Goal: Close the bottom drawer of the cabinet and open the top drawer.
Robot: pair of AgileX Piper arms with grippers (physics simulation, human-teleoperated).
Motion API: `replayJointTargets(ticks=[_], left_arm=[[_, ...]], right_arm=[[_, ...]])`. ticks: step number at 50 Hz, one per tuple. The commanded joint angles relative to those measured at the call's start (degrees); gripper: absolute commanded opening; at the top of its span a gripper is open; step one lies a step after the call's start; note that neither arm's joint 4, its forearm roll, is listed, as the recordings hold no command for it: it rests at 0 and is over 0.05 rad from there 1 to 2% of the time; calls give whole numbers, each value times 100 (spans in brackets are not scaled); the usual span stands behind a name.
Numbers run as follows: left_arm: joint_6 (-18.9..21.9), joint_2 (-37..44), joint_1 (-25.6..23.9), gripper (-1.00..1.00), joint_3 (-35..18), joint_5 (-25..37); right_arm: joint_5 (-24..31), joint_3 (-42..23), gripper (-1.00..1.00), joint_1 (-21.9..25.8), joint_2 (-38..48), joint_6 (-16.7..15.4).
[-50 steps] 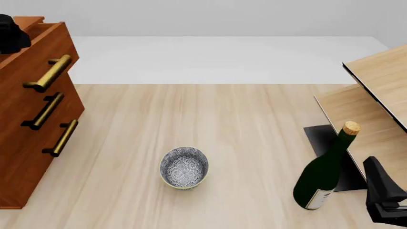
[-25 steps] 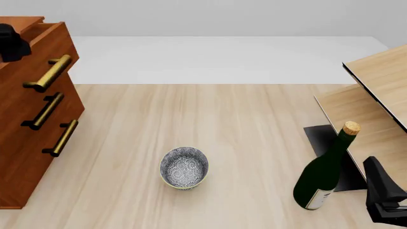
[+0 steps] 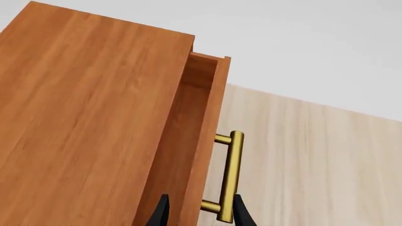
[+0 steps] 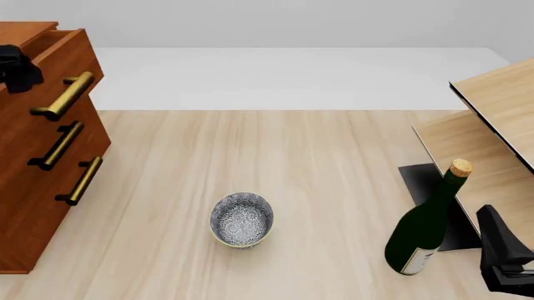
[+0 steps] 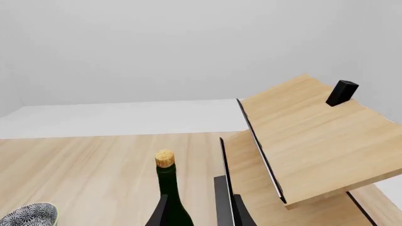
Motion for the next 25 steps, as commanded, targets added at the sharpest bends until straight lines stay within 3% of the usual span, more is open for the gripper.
replayJointTargets(ticks=[1, 25], left_arm=[[-69, 1, -17, 100, 117, -53], [-246, 46, -126, 100, 416, -224]], right_arm=[[0, 0, 100, 0, 0, -1], [-1, 0, 100, -1, 0, -2]])
